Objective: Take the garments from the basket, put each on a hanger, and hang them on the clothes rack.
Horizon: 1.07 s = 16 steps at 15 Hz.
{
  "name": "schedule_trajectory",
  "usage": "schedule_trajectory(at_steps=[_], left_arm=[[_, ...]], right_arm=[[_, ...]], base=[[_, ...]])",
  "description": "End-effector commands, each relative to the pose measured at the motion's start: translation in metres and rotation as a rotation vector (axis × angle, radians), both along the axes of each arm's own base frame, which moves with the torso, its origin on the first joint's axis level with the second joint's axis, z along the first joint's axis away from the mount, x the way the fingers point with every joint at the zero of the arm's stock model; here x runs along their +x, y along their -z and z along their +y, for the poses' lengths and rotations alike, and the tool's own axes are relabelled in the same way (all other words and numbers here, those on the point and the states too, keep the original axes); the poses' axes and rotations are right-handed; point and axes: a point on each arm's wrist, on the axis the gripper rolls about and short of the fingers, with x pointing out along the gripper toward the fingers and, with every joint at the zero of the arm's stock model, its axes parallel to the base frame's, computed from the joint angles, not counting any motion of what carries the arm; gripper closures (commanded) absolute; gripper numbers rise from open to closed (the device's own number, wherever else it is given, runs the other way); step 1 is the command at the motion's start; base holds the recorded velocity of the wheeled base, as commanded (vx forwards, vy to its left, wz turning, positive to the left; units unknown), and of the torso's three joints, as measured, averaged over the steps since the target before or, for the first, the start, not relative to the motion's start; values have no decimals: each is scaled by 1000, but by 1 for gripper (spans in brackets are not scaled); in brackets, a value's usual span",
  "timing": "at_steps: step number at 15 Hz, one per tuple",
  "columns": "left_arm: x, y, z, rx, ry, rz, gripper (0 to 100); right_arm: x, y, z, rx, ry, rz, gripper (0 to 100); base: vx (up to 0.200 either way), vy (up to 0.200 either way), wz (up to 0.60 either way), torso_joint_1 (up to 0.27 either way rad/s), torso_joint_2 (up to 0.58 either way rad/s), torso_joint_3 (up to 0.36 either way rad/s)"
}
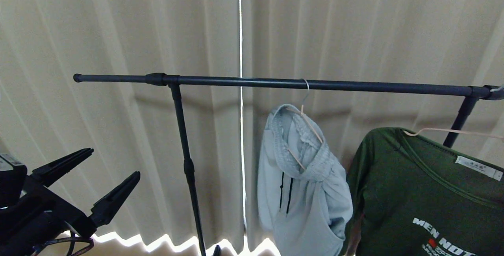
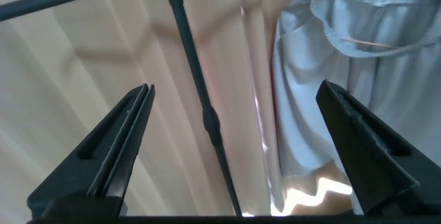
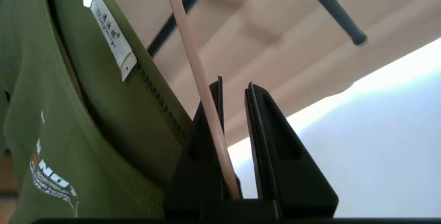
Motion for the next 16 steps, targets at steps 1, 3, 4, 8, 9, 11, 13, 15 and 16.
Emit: schedule_trajectory(at_steps=[1, 3, 4, 8, 9, 11, 13, 15, 16], left_arm=[[-2, -1, 0, -1, 1, -11, 0], [-4, -3, 1, -1, -1, -26, 0], [-6, -4, 1, -2, 1, -35, 0], [-12, -9, 2, -1, -2, -72, 0], [-12, -9, 2, 0, -2, -74, 0], [-12, -8, 2, -1, -3, -69, 0], [-11, -7, 2, 2, -2, -61, 0], [-11, -7, 2, 3, -2, -58, 0], [-11, -7, 2, 3, -2, -56, 0]], right_arm=[[12, 3, -2, 7, -2, 46, 100], [28, 6, -4, 29, 0, 77, 100], [38, 6, -6, 34, 2, 68, 100], [69, 3, -10, 31, 7, 75, 100], [77, 5, -12, 36, 8, 96, 100], [87, 10, -12, 41, 0, 127, 100], [98, 16, -12, 42, -9, 141, 100], [105, 20, -10, 43, -25, 157, 100], [106, 22, -8, 44, -33, 165, 100]], base=[[0, 0, 0, 0, 0, 0], [0, 0, 0, 0, 0, 0], [0, 0, 0, 0, 0, 0], [0, 0, 0, 0, 0, 0], [0, 0, 0, 0, 0, 0], [0, 0, 0, 0, 0, 0], [0, 0, 0, 0, 0, 0], [0, 0, 0, 0, 0, 0], [0, 0, 0, 0, 0, 0]])
